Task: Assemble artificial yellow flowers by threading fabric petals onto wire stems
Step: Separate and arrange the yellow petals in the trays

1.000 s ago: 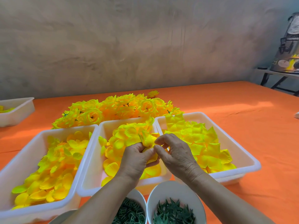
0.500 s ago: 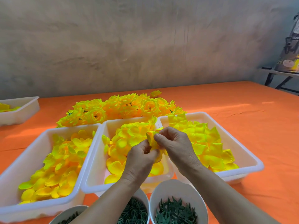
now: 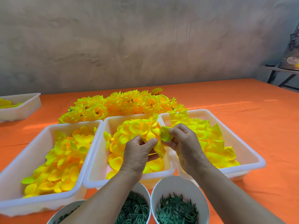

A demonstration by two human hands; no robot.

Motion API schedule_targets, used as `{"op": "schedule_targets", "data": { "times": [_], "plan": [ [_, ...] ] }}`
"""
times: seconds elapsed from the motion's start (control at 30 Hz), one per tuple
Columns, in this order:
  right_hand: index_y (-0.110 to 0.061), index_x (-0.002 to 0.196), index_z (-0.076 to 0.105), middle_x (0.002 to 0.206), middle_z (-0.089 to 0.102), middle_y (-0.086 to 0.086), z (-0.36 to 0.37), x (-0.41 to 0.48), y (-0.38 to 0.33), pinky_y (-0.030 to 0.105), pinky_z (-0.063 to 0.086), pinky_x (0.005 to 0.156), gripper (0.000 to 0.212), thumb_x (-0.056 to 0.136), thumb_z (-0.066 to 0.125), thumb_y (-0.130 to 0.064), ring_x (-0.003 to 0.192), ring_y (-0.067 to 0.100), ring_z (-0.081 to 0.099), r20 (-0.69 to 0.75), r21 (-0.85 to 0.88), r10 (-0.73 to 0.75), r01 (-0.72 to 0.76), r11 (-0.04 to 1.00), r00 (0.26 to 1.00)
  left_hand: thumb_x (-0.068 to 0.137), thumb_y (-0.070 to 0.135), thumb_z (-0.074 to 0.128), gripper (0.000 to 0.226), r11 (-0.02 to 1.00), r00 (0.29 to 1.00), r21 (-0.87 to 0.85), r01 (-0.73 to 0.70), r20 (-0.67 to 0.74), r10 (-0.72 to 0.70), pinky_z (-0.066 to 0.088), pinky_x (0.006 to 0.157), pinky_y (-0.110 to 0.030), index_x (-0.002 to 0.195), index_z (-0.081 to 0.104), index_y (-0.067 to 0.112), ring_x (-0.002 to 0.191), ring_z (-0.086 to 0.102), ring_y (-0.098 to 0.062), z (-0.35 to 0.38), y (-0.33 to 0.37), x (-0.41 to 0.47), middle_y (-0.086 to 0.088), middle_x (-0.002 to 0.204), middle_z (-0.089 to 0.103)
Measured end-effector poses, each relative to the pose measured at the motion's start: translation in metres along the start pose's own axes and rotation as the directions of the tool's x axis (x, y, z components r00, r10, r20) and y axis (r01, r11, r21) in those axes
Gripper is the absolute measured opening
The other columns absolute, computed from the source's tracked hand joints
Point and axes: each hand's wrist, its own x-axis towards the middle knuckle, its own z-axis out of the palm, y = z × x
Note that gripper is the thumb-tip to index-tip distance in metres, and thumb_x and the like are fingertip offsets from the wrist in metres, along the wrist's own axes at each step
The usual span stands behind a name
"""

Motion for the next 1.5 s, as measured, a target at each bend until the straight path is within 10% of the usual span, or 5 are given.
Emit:
{"op": "schedule_targets", "data": {
  "times": [0.57,0.9,1.07,1.3,1.5],
  "plan": [
    [-0.012,0.069,0.049,0.083,0.063,0.02,-0.022,0.01,-0.004,0.035,0.056,0.065,0.024,0.089,0.049,0.002,0.079,0.029,0.064,-0.263,0.171,-0.071,0.119,0.978,0.962,0.087,0.002,0.061,0.013,0.992,0.954,0.104,-0.076,-0.28,0.102,0.06,0.055,-0.034,0.083,0.067,0.013,0.053,0.07,-0.017,0.0,-0.011,0.009,0.002,0.066,0.072],
    [-0.004,0.067,0.043,0.073,0.054,0.039,0.001,-0.005,-0.004,0.059,0.053,0.068,0.021,0.081,0.056,-0.012,0.072,0.052,0.059,-0.121,-0.264,-0.514,0.472,0.841,0.849,0.088,0.009,0.057,0.009,0.96,0.908,0.276,-0.045,-0.389,0.154,0.051,0.042,-0.024,0.085,0.057,0.017,0.05,0.07,-0.026,0.0,-0.014,0.013,-0.004,0.077,0.066],
    [-0.027,0.069,0.038,0.061,0.044,-0.009,0.015,-0.02,-0.024,0.018,0.037,0.056,0.023,0.085,0.053,-0.019,0.056,0.003,0.037,0.094,-0.396,-0.761,0.725,0.563,0.642,0.072,0.016,0.074,0.024,0.99,0.926,0.14,-0.008,-0.374,0.061,0.059,0.062,-0.041,0.093,0.063,0.016,0.079,0.068,-0.033,-0.001,-0.017,0.012,-0.012,0.096,0.069],
    [-0.014,0.075,0.048,0.065,0.051,0.007,-0.02,0.027,-0.039,0.056,0.049,0.069,0.016,0.086,0.056,-0.023,0.066,0.037,0.055,-0.257,-0.532,-0.679,0.486,0.693,0.687,0.089,0.015,0.063,0.005,0.97,0.95,0.225,-0.094,-0.27,0.154,0.06,0.053,-0.035,0.085,0.064,0.019,0.066,0.072,-0.022,0.0,-0.011,0.007,-0.01,0.085,0.07],
    [-0.013,0.089,0.057,0.076,0.06,-0.002,-0.055,0.059,-0.02,0.036,0.045,0.075,0.02,0.092,0.058,-0.033,0.079,0.024,0.057,-0.415,-0.633,-0.518,0.172,0.755,0.748,0.092,0.011,0.066,0.006,0.983,0.967,0.093,-0.161,-0.185,0.176,0.059,0.055,-0.035,0.089,0.067,0.016,0.072,0.072,-0.024,0.001,-0.008,0.003,-0.015,0.087,0.072]
  ]
}}
